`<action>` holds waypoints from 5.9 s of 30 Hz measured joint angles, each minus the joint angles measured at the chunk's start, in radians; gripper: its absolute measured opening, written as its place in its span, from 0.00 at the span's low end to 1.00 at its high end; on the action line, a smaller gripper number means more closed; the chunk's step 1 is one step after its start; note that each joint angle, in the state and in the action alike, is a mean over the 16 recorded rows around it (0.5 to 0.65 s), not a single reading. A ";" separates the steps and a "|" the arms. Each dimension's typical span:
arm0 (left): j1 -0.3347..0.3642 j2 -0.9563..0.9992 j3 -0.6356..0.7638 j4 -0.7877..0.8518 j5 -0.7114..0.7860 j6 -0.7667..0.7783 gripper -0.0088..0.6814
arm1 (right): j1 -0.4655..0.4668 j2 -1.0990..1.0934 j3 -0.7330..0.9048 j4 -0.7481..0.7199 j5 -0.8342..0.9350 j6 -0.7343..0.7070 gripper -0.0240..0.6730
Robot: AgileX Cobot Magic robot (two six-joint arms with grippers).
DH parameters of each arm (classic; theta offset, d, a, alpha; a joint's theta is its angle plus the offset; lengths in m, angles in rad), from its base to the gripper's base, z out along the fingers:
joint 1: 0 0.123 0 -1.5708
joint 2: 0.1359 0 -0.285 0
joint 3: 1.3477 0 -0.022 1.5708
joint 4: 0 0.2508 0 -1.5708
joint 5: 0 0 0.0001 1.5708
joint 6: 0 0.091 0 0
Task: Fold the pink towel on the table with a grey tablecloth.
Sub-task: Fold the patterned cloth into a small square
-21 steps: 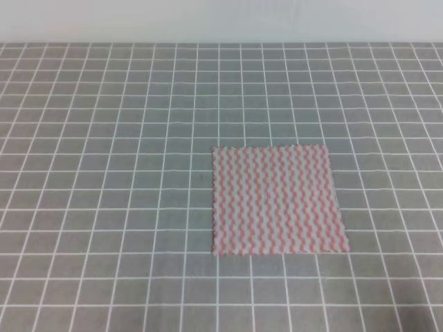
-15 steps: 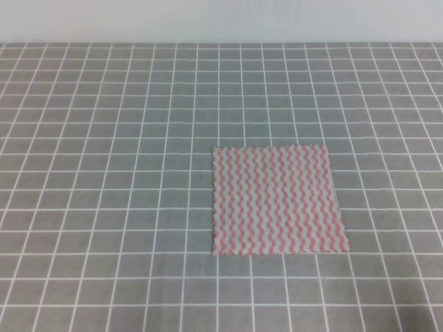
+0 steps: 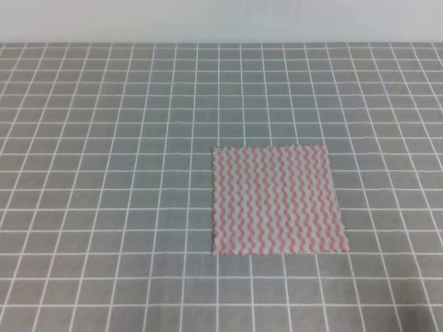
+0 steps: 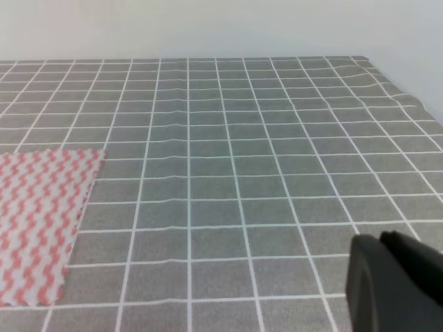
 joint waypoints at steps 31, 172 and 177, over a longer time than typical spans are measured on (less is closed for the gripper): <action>0.000 0.002 -0.003 0.000 0.002 0.000 0.01 | 0.000 0.002 -0.003 0.000 0.002 0.000 0.01; -0.381 1.437 -0.818 -0.715 -0.118 0.544 0.01 | 0.388 1.810 -1.056 0.267 0.431 -0.100 0.37; -0.381 1.438 -0.818 -0.715 -0.119 0.545 0.01 | 0.396 1.812 -1.056 0.268 0.422 -0.105 0.29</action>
